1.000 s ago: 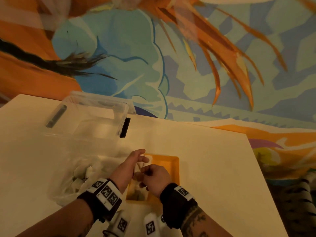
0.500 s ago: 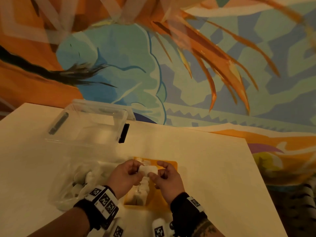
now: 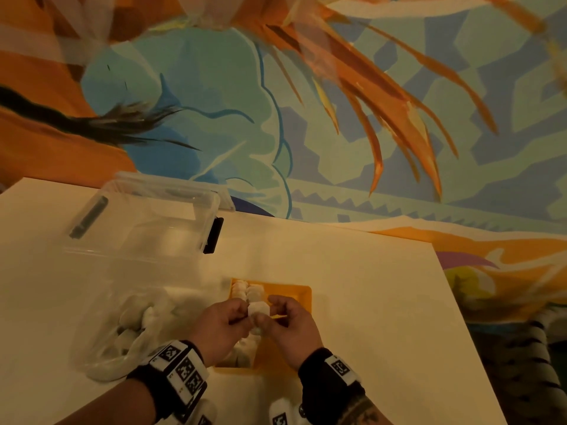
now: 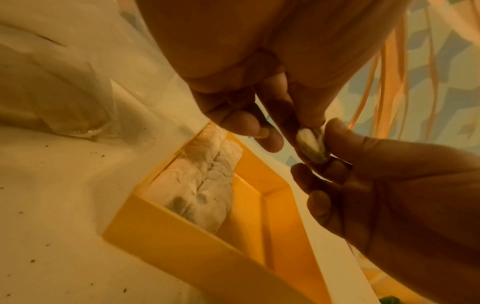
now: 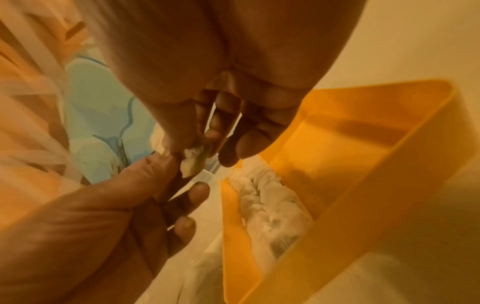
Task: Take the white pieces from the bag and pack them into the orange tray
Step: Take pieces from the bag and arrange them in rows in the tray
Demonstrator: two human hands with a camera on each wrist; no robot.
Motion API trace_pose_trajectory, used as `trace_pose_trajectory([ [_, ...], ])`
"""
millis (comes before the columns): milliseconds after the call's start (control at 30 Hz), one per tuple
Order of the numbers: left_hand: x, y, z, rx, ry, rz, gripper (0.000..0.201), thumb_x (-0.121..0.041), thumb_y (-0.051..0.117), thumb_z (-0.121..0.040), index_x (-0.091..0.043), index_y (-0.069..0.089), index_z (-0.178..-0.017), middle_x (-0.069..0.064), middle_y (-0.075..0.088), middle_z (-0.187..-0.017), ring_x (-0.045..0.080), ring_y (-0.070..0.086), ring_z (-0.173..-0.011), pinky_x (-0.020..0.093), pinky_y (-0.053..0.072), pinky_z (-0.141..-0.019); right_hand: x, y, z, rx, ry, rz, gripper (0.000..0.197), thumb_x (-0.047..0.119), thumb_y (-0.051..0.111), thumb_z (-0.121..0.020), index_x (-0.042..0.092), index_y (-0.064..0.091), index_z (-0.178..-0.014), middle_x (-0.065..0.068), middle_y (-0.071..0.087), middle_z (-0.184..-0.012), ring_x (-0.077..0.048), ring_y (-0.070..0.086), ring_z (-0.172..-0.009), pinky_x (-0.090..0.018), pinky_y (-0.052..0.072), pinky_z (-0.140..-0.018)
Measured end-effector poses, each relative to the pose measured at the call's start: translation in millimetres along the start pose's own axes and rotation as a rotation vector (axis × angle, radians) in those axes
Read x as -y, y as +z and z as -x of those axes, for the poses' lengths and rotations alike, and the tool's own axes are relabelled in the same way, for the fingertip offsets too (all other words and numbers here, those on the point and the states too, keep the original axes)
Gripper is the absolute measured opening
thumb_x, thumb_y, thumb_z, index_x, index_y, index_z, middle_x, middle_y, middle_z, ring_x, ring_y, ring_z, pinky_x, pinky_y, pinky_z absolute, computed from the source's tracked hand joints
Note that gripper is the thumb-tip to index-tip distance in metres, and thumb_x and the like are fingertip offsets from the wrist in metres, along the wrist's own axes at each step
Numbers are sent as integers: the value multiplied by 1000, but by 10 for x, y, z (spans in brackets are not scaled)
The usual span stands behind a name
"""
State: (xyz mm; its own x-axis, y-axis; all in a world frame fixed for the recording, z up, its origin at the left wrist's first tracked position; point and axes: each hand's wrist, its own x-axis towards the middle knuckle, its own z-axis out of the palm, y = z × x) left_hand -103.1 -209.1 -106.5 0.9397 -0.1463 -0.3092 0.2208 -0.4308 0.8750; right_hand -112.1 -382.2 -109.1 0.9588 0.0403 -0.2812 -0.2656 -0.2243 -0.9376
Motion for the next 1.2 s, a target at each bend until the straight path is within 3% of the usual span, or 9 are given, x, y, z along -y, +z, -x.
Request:
trace_pose_trajectory([
  [100,62,2,-37,1,-22,14,6,-15,69,-89,-21,68,-87,1,73,-76,11,67,-71,21,51,-63,-111,69,-2,48,51,75,8,35,74,-82,33,69,-87,5,72,-84,-10,65,-75,-34,55,-74],
  [167,90,6,-55,-6,-35,35,12,-13,69,-89,-25,68,-88,-5,72,-80,7,67,-74,22,54,-68,-170,105,-43,14,86,98,13,32,73,-83,37,66,-73,6,68,-72,-7,59,-64,-33,52,-66],
  [233,157,-31,-98,-82,-47,-36,16,-18,67,-91,-33,65,-94,-11,69,-97,3,65,-85,21,53,-77,-225,112,-139,-43,127,102,24,26,74,-83,37,63,-65,9,64,-67,-7,55,-61,-26,47,-61],
  [333,285,-152,-174,-146,-125,-270,28,-30,65,-91,-34,59,-119,-10,59,-121,3,60,-89,21,47,-79,-274,89,-334,-142,215,128,15,23,76,-81,26,63,-76,6,69,-79,-14,64,-74,-20,47,-63],
  [433,441,-208,-209,-40,-260,-365,54,-36,66,-89,-28,44,-139,-3,54,-135,15,61,-108,29,51,-90,-314,77,-532,-164,328,211,15,28,75,-83,23,62,-80,3,70,-85,-17,64,-79,-19,45,-62],
  [600,549,-209,-220,106,-355,-229,59,-32,62,-93,-36,35,-145,-4,62,-112,13,69,-74,25,57,-54,-371,90,-875,-176,520,270,15,36,74,-83,28,62,-86,2,65,-89,-21,62,-86,-28,52,-76],
  [733,556,-230,-236,113,-374,-116,60,-26,64,-91,-36,39,-145,-5,60,-106,16,70,-73,25,57,-51,-456,107,-1027,-172,602,381,17,40,74,-80,29,65,-87,-3,70,-96,-28,68,-91,-36,57,-82],
  [900,585,-262,-251,128,-387,-48,62,-26,67,-90,-37,40,-144,-4,62,-107,13,69,-73,21,54,-49,-491,186,-1142,-181,629,348,13,34,77,-80,30,66,-75,-1,72,-93,-27,66,-88,-37,56,-85],
  [1200,632,-242,-274,130,-411,-39,62,-26,67,-90,-38,39,-144,-5,60,-109,15,70,-75,23,56,-51,-393,138,-1106,-153,597,307,17,34,75,-83,27,69,-98,-1,66,-95,-26,62,-91,-33,53,-85],
])
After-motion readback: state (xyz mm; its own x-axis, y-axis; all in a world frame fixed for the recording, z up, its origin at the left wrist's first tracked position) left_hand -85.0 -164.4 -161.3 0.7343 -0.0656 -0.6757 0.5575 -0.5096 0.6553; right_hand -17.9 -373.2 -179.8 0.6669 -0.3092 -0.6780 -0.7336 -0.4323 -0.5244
